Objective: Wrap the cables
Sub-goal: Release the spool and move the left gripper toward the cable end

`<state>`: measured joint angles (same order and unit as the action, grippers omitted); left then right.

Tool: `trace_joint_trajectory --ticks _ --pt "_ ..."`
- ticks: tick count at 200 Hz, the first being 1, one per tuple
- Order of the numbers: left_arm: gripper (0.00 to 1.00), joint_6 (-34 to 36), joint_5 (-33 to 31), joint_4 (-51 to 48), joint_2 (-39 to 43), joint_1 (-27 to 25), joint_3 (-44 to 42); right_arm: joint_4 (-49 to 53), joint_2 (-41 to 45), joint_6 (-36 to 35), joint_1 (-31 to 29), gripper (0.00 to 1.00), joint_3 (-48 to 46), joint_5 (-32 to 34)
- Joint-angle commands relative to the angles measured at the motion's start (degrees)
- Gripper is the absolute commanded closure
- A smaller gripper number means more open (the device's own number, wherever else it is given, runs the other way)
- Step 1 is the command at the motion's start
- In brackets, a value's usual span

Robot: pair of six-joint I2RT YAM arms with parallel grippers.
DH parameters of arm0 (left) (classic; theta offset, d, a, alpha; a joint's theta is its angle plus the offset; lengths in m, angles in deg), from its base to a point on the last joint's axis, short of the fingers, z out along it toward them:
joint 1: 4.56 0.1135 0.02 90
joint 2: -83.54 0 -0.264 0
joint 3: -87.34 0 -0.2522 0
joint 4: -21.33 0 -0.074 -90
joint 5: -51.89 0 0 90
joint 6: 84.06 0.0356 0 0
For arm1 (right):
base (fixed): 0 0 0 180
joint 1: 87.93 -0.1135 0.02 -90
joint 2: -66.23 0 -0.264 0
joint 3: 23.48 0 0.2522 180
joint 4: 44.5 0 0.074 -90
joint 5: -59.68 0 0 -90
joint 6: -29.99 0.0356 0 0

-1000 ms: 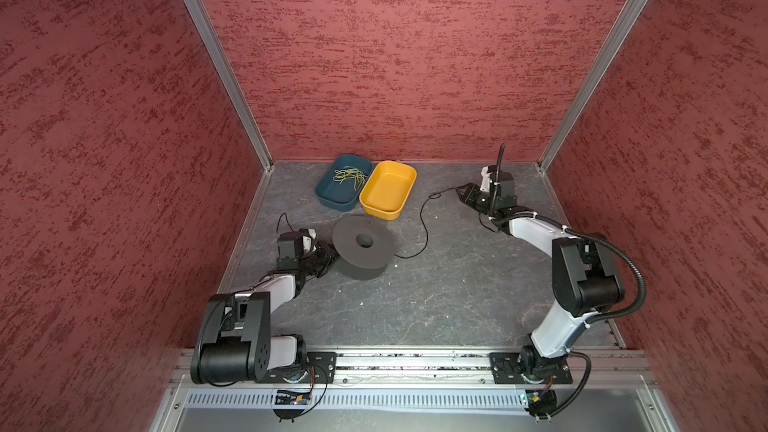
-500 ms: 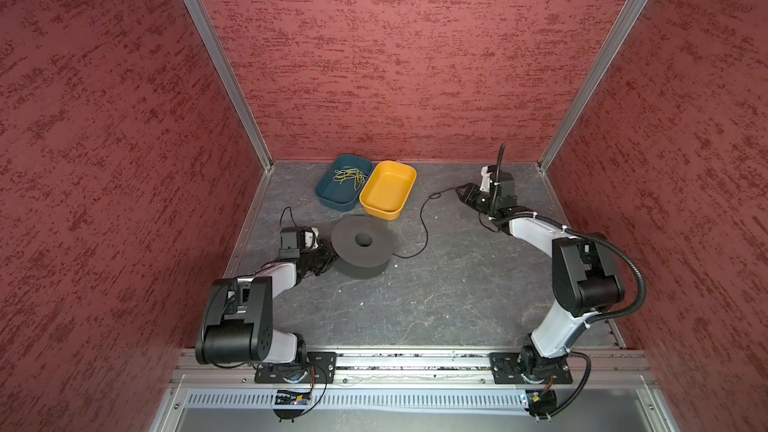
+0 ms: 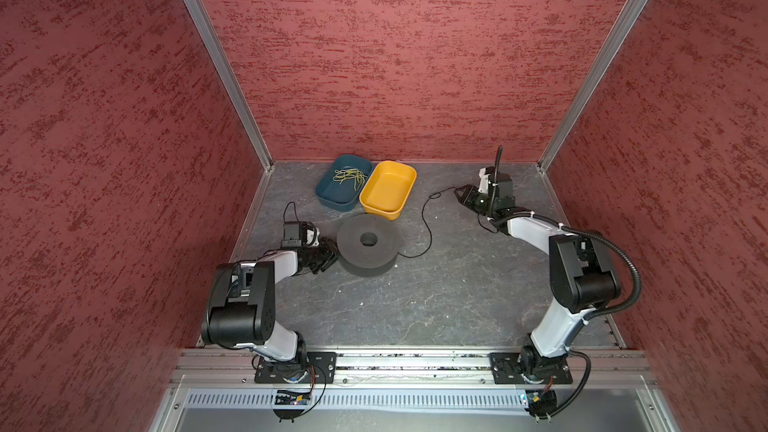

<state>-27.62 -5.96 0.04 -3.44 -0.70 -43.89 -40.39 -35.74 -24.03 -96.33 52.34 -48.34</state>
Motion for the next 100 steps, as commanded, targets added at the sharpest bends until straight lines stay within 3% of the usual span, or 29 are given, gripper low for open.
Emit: trace_joint_trajectory --ticks 1,46,100 --pt "0.41 3.8 -6.7 -10.1 0.3 0.3 0.9 -1.7 -1.0 -0.5 0.2 0.55 0.7 -0.9" --pt "0.37 4.3 -7.4 -12.6 1.3 0.3 1.8 0.2 -3.1 -1.7 0.4 0.54 3.4 -1.0" --pt "0.36 3.5 -4.2 -20.2 16.2 -1.3 6.9 2.4 -5.1 -1.9 0.5 0.34 6.6 1.6"
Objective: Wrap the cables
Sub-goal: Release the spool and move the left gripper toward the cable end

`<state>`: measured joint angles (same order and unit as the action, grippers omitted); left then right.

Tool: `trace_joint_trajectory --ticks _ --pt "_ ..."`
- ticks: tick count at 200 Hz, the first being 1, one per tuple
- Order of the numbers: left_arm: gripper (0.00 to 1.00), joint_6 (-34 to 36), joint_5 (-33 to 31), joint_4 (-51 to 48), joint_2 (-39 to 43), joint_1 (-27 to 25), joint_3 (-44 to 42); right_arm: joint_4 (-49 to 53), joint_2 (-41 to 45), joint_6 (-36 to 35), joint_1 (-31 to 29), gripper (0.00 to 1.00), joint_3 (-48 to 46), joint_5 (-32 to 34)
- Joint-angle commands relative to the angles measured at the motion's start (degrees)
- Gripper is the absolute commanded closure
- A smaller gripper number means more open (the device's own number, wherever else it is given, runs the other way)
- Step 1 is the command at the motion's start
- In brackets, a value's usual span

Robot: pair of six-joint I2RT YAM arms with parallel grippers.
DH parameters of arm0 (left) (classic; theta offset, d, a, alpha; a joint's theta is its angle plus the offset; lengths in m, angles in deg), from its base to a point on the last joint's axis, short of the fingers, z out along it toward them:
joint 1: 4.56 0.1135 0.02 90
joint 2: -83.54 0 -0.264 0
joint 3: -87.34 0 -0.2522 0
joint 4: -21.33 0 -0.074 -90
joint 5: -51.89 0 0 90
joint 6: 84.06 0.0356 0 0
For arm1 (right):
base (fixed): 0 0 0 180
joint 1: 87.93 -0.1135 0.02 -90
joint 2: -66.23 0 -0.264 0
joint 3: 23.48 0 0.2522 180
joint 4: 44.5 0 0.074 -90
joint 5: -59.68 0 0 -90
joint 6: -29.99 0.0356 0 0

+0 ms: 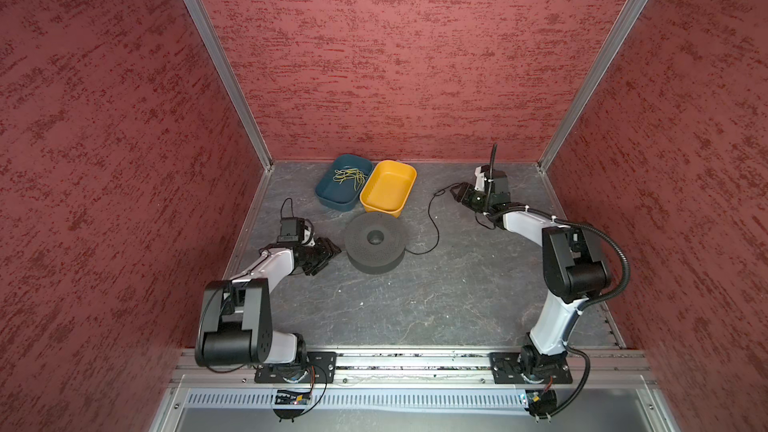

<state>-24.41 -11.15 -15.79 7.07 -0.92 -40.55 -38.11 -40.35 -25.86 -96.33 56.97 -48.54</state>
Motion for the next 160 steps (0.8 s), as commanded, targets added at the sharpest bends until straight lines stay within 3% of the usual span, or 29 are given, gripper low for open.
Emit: trace_joint_trajectory --ticks 1,47,131,146,160 --pt "0.36 0.3 1.0 -4.6 5.9 -1.3 3.7 0.2 -0.6 0.0 0.5 0.34 2.1 1.8" --pt "0.36 2.3 -2.9 -9.4 9.7 -11.2 13.2 -2.3 -9.9 5.9 1.1 0.34 8.9 0.3" --pt "0.45 8.2 -2.3 -0.5 -0.6 -22.6 21.9 -3.3 -27.1 16.8 2.8 0.39 25.9 -3.4" --pt "0.46 9.9 -2.4 0.8 -2.6 -24.4 23.1 -3.9 -29.5 18.1 3.1 0.45 28.1 -4.0" --pt "0.46 11.2 -2.5 2.2 -4.2 -25.5 23.9 -4.1 -30.4 18.6 3.1 0.64 28.9 -4.1"
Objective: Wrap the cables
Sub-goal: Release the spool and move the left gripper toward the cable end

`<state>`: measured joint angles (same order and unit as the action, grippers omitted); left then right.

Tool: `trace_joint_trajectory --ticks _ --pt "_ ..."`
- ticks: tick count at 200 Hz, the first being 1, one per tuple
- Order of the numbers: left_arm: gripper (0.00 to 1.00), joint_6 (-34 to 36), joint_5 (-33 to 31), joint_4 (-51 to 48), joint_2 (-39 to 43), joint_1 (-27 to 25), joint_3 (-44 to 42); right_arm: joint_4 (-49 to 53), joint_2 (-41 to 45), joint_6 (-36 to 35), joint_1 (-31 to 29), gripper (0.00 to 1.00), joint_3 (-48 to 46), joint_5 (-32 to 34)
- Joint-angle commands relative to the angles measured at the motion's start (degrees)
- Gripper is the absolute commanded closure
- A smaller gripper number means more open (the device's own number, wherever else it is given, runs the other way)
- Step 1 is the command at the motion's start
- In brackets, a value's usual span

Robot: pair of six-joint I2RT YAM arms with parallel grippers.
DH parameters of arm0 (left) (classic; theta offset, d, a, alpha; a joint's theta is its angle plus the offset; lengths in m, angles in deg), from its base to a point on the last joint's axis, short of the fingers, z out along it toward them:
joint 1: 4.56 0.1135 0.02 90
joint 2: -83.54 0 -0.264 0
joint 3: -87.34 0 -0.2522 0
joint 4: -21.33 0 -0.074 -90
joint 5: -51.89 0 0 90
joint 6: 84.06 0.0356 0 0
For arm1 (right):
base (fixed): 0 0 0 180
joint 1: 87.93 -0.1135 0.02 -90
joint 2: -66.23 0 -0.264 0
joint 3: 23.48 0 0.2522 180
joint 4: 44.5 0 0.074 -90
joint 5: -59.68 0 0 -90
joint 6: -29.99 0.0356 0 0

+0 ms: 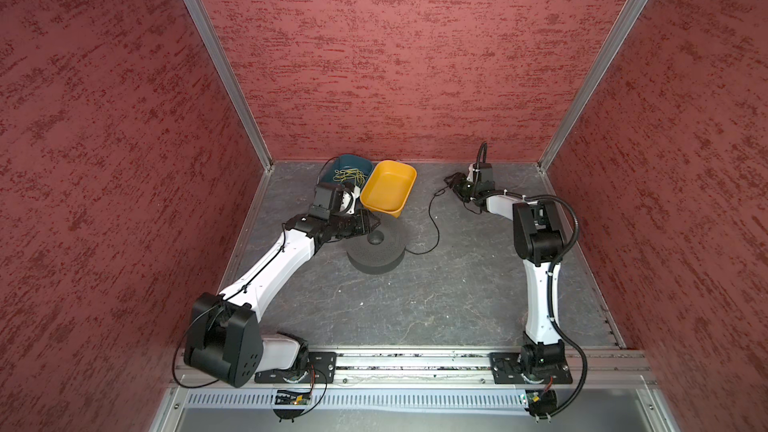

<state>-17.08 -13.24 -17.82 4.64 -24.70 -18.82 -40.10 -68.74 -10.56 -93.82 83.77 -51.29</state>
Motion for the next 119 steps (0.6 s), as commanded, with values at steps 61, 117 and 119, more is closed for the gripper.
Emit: trace_joint_trajectory --ticks 61,117,119 --pt "0.53 12.4 -2.6 8.3 -9.6 -6.2 7.3 1.5 8.9 -2.8 0.8 1.0 -6.9 -1.9" --pt "0.54 20.7 -5.6 11.0 -16.1 -12.8 11.2 8.6 24.3 -4.8 1.1 1.0 -19.0 -8.8" --pt "0.54 21.0 -5.7 11.3 -16.2 -12.9 11.2 8.6 24.7 -4.8 1.1 1.0 -19.5 -9.0"
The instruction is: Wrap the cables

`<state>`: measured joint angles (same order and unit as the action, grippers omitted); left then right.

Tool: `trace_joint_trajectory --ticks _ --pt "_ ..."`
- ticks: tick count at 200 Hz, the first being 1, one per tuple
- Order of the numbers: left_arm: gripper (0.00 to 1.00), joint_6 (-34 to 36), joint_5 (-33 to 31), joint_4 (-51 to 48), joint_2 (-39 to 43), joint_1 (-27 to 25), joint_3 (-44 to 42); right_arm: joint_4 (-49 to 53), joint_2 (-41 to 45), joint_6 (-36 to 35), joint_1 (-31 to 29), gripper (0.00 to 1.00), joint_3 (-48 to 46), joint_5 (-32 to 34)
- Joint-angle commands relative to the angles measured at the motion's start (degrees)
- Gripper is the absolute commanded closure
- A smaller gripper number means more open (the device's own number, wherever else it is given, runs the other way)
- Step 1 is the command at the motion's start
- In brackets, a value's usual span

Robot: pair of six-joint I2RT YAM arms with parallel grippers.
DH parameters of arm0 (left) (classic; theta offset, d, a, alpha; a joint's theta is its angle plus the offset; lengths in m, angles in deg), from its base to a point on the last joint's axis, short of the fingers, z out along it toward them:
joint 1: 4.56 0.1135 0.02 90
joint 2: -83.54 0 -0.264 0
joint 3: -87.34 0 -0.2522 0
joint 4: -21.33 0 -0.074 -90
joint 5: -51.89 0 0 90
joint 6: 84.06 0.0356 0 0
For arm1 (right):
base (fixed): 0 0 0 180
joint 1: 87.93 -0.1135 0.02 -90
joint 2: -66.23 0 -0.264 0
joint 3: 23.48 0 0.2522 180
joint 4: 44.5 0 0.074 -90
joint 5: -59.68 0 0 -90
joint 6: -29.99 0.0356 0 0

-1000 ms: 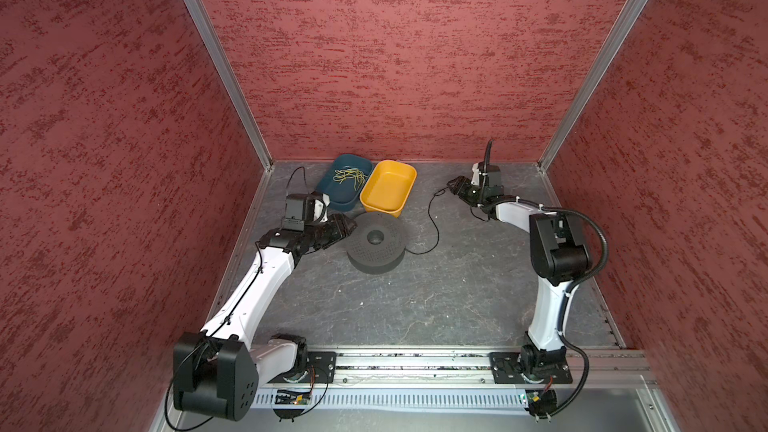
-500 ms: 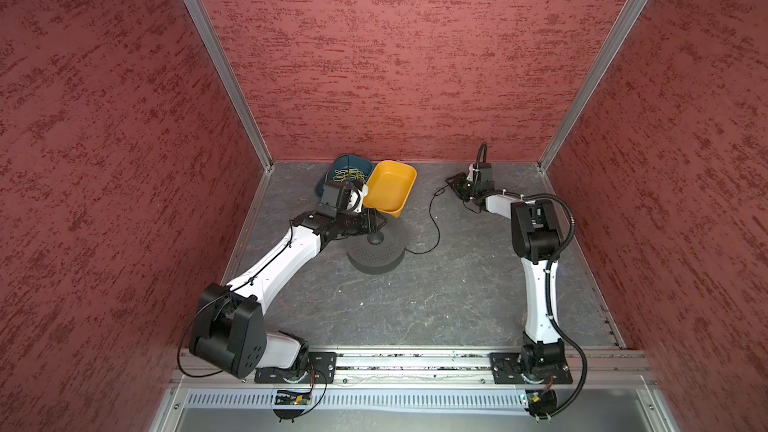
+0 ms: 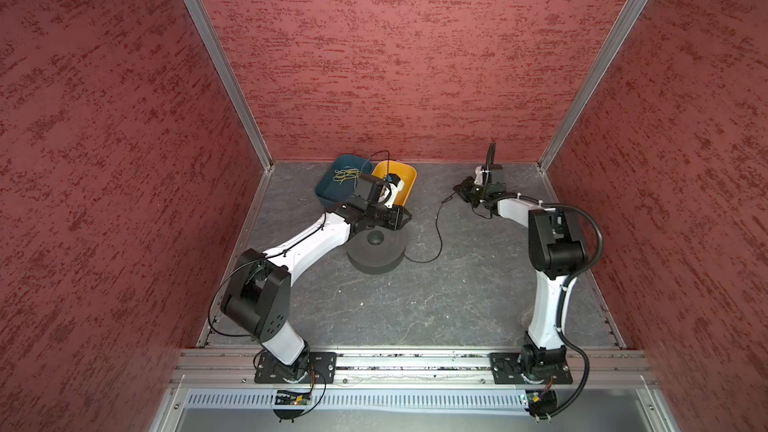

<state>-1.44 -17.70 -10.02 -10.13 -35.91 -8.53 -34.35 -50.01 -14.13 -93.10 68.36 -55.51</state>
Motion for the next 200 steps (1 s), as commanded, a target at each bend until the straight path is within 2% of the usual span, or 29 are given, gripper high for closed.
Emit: trace_joint_trajectory --ticks 1,38,85,111,155,179,200 --pt "0.54 5.5 -1.3 3.7 -1.5 -1.8 0.7 2.8 6.4 -1.2 0.3 1.0 -4.5 -4.9" --pt "0.54 10.3 -2.1 13.2 -3.7 -5.4 -2.4 -0.2 16.7 0.5 -0.5 1.0 -16.0 -7.0" --pt "0.53 12.7 2.4 20.3 -8.0 -9.4 -0.8 0.5 26.8 1.0 -1.6 1.0 -24.0 -5.2" --pt "0.53 14.8 2.9 20.1 -11.0 -11.1 1.5 0.2 28.8 1.7 -2.3 1.0 -25.9 -5.5" --pt "0.54 14.4 3.1 24.3 -14.7 -11.9 3.0 -0.5 29.6 2.6 -3.5 1.0 -28.0 -5.8" --pt "0.63 14.9 1.2 21.9 -17.5 -12.4 6.2 -1.3 29.5 3.3 -3.8 1.0 -28.7 -6.5" --pt "0.68 14.8 1.0 22.2 -18.8 -12.4 6.7 -2.1 30.2 4.0 -3.9 1.0 -29.0 -6.8"
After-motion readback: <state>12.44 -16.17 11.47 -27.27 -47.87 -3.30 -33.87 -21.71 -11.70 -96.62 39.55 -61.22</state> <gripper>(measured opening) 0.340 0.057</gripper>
